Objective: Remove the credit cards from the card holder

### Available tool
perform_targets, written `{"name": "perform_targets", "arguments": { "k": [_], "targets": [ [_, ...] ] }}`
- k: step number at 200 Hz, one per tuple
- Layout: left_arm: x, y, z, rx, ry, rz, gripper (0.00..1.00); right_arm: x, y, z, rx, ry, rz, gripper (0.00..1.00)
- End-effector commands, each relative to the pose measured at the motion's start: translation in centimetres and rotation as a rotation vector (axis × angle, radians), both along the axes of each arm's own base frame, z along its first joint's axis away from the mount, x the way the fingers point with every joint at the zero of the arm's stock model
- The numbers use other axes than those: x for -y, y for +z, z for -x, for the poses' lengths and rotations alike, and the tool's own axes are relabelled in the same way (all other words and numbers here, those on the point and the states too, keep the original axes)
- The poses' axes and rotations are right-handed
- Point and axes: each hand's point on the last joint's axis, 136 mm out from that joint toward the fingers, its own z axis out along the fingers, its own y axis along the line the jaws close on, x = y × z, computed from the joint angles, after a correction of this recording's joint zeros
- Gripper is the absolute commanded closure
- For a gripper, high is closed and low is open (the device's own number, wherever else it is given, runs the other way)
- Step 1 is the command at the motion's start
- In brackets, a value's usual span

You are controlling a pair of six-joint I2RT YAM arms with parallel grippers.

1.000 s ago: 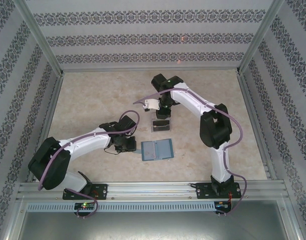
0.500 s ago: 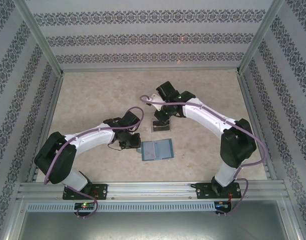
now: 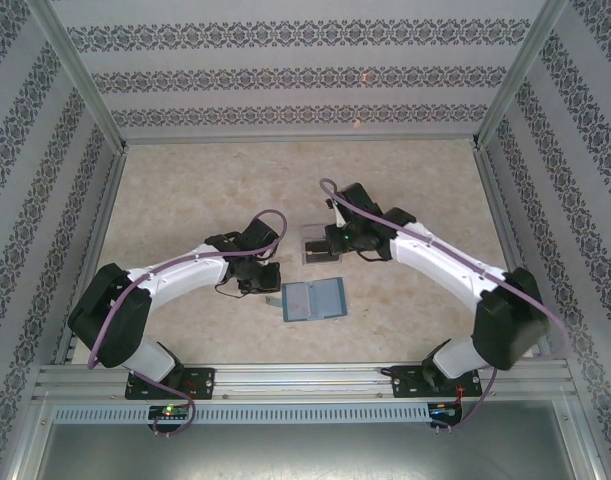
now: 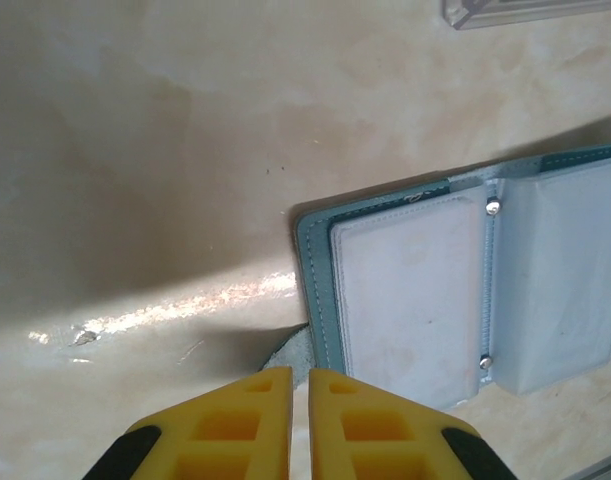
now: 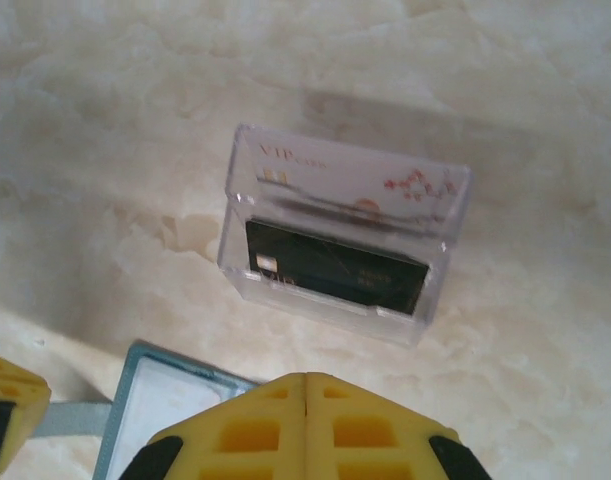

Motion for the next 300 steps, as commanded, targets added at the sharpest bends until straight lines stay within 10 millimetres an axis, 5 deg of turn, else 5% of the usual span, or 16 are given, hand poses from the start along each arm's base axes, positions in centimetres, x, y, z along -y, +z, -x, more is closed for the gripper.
{"name": "perform_targets", "arguments": {
  "k": [1,70,113,175,246,300],
  "targets": [
    [0.1,0.9,-1.0,0.045,-0.002,0.019,0.89,1.5,1.7,-0.7,0.060,-0.135,-0.097,1.00],
    [0.4,0.8,-1.3,0.044,0.002,0.031,0.89,5.4,0.8,0.5,0.023,-0.382,-0.172,1.00],
    [0.7,1.0,-1.4,0.042,0.006,0.049,0.89,5.2,0.2,2.2,-0.057,-0.471,-0.307,1.00],
    [1.0,0.8,-1.3,0.038,0.004,0.072,0.89,2.1,-2.0,5.8,-0.193,-0.390,-0.375,1.00],
    [3.0,0.5,0.1,-0.035,-0.026,0.206,0.89,-4.6,-4.0,7.7,-0.292,-0.199,-0.431,1.00],
    [0.7,-2.2,2.3,-0.102,-0.025,0.106,0.90,-7.6,-6.5,8.7,-0.416,-0.174,-0.393,1.00]
  ]
}}
